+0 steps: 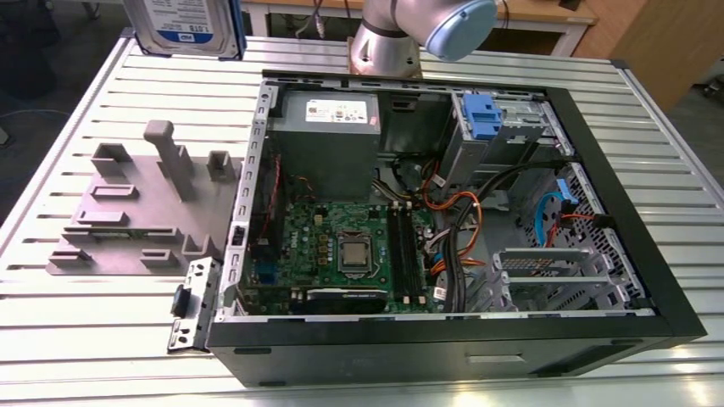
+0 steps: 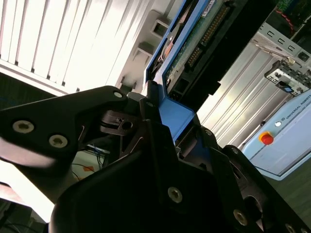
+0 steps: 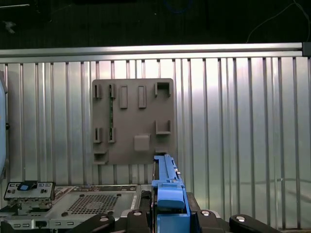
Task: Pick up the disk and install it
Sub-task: 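Pick up the disk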
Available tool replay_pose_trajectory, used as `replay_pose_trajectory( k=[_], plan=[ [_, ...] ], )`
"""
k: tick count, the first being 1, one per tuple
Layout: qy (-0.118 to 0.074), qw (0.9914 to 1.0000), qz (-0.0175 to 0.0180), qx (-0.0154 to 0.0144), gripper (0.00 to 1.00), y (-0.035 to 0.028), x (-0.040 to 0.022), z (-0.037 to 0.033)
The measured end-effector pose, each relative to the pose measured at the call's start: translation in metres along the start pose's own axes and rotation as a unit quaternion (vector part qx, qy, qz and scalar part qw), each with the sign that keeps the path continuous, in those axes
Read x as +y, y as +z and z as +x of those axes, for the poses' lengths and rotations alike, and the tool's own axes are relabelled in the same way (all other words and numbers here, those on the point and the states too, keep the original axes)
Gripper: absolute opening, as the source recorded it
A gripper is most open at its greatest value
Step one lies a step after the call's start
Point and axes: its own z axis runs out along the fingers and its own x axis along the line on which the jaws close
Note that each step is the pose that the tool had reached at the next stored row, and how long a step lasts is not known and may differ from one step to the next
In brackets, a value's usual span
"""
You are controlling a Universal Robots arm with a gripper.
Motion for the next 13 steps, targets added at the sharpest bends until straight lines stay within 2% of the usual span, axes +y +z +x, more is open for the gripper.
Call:
replay_pose_trajectory(
  k=[13],
  plan=[
    [0.000, 1.00000, 0.0000, 0.0000, 0.36, 0.0001, -0.0160, -0.0006]
  ],
)
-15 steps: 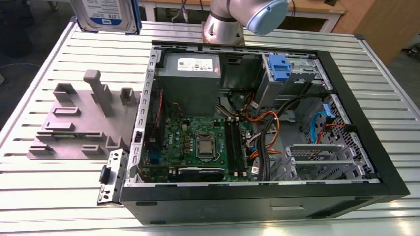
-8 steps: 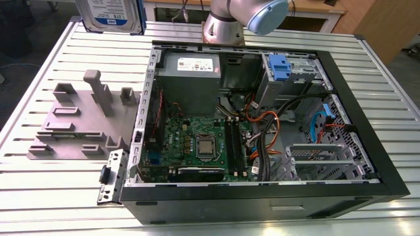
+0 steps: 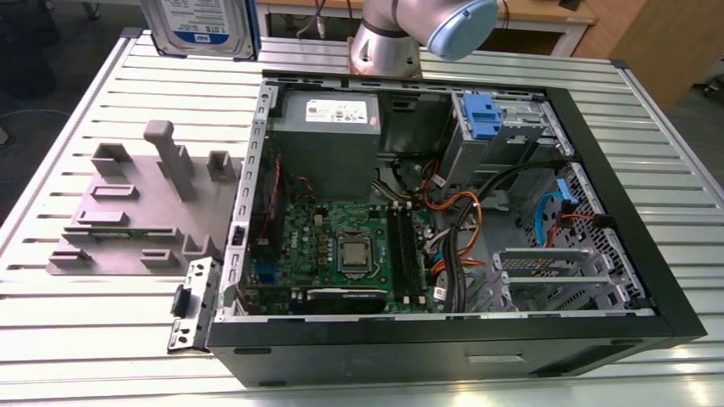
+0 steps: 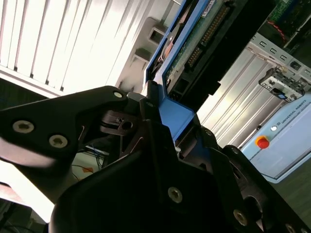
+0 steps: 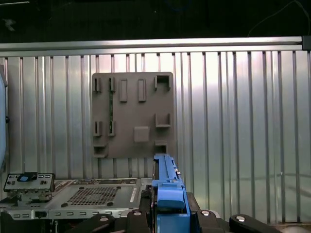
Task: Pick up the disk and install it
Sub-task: 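Pick up the disk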
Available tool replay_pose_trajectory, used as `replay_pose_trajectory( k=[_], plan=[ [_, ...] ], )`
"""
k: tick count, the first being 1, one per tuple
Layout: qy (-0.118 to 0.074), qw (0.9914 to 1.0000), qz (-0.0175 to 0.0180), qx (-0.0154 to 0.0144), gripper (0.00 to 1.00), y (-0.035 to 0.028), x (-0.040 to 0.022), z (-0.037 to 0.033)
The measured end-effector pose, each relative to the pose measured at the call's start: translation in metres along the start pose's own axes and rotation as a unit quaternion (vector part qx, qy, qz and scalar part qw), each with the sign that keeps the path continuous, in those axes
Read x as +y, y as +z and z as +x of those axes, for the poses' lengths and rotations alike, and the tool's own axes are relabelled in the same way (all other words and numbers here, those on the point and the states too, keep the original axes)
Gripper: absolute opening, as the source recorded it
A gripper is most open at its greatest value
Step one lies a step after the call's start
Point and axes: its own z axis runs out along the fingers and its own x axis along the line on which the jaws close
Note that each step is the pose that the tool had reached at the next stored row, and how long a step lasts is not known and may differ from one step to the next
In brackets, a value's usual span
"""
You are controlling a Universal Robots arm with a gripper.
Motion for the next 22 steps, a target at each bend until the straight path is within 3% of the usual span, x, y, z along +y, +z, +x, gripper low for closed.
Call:
replay_pose_trajectory(
  k=[11, 22],
  plan=[
    [0.000, 1.00000, 0.0000, 0.0002, 0.36, -0.0001, -0.0002, 0.0023],
    [0.000, 1.00000, 0.0000, 0.0002, 0.36, -0.0001, -0.0046, 0.0043]
  ],
)
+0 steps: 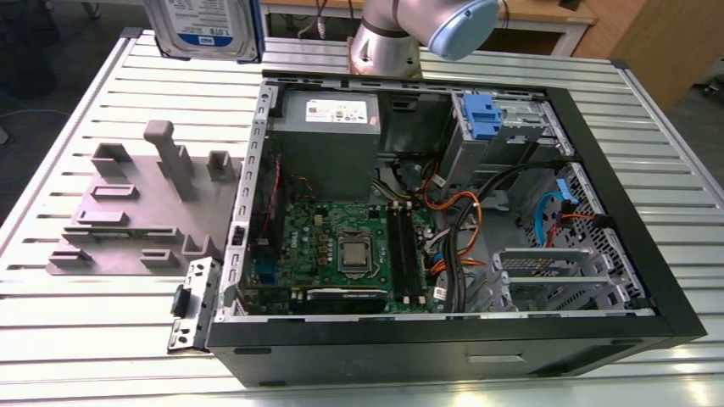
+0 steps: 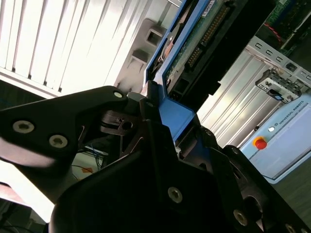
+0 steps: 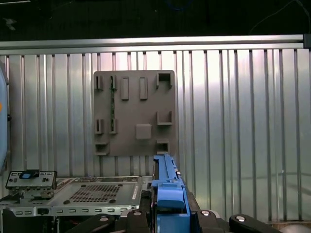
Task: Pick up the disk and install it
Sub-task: 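Pick up the disk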
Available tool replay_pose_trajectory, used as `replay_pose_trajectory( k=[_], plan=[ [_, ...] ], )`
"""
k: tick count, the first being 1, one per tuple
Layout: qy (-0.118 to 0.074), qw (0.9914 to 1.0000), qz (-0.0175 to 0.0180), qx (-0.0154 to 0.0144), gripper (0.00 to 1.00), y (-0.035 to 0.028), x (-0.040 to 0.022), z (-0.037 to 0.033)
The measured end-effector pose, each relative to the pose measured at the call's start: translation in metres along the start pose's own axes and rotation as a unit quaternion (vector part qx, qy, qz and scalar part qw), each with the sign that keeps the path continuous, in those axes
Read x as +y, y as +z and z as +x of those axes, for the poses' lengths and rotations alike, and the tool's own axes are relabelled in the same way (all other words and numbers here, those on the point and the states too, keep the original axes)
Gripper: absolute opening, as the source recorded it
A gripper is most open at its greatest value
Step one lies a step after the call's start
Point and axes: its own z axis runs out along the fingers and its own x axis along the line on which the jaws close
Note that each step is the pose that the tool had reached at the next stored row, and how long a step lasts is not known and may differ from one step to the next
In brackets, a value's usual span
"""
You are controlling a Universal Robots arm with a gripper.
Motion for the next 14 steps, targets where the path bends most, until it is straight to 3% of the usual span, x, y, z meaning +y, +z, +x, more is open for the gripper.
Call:
replay_pose_trajectory(
  k=[8, 14],
  plan=[
    [0.000, 1.00000, 0.0000, 0.0000, 0.36, -0.0001, -0.0003, 0.0074],
    [0.000, 1.00000, 0.0000, 0.0000, 0.36, -0.0001, -0.0004, 0.0091]
  ],
)
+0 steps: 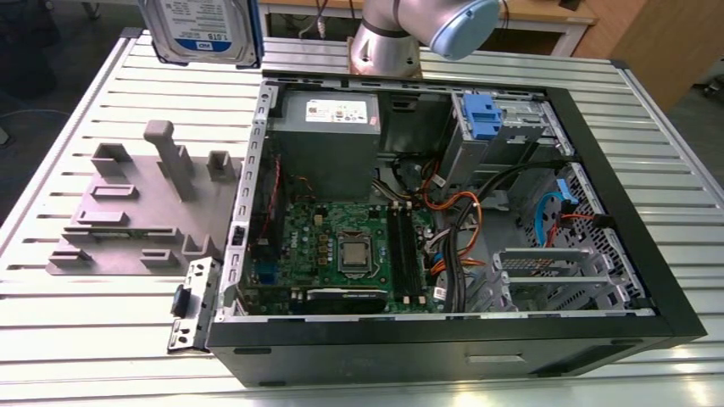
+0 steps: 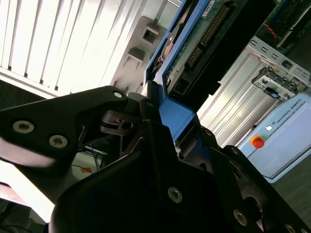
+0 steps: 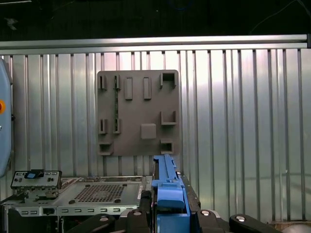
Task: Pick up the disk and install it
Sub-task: 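Pick up the disk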
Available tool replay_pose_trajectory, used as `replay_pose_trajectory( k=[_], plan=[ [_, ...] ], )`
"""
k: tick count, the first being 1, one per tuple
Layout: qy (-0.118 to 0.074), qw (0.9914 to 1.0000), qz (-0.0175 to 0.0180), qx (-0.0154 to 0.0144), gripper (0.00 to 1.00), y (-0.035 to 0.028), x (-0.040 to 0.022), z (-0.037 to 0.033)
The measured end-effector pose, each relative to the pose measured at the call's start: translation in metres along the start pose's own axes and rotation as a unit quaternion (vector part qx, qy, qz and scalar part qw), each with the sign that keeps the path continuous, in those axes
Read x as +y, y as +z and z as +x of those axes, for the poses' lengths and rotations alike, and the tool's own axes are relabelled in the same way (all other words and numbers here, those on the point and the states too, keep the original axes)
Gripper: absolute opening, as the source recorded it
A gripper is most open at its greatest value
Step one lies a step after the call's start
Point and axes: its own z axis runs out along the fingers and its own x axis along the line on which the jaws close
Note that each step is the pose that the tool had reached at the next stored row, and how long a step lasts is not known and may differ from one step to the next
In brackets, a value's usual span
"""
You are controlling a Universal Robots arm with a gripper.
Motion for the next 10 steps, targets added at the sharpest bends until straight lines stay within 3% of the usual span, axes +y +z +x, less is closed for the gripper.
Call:
replay_pose_trajectory(
  k=[10],
  plan=[
    [0.000, 1.00000, 0.0000, 0.0000, 0.36, 0.0000, -0.0019, 0.0009]
  ],
)
